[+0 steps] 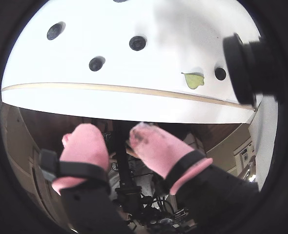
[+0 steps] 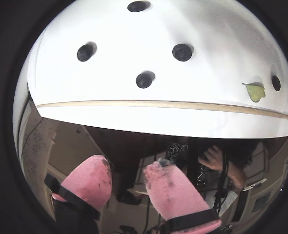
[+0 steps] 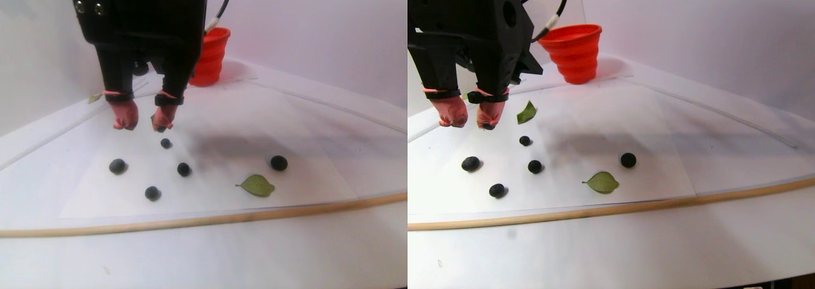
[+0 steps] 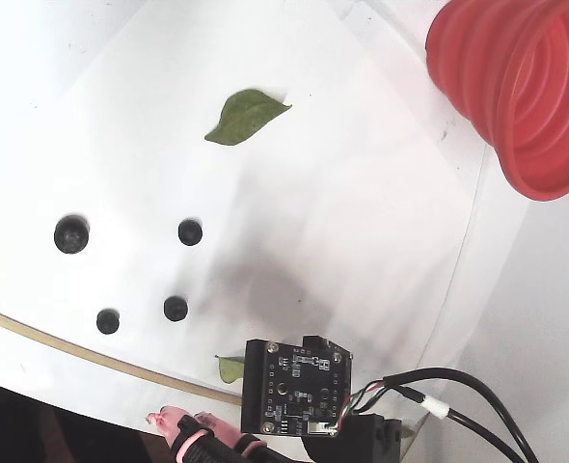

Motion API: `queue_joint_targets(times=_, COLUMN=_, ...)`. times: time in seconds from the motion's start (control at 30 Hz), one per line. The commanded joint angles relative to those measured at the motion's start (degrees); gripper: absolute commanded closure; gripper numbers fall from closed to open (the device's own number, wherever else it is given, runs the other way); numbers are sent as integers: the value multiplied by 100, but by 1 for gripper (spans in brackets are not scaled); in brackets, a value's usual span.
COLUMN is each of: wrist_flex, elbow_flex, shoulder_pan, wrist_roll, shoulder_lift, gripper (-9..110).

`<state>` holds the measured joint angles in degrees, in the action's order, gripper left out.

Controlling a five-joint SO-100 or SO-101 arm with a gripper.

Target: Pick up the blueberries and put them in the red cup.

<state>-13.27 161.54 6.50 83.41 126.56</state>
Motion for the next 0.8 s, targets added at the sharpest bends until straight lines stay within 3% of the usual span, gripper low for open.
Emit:
queue_joint_targets(times=0.0, wrist_flex=475, elbow_flex=-167, shoulder_pan=105, wrist_roll=70, shoulder_lift=-343, gripper=88)
queue_joint_targets(times=0.77, wrist_flex=2628, elbow_flex=-870, shoulder_pan=-18, wrist_roll=396, shoulder_lift=-2742, gripper=86)
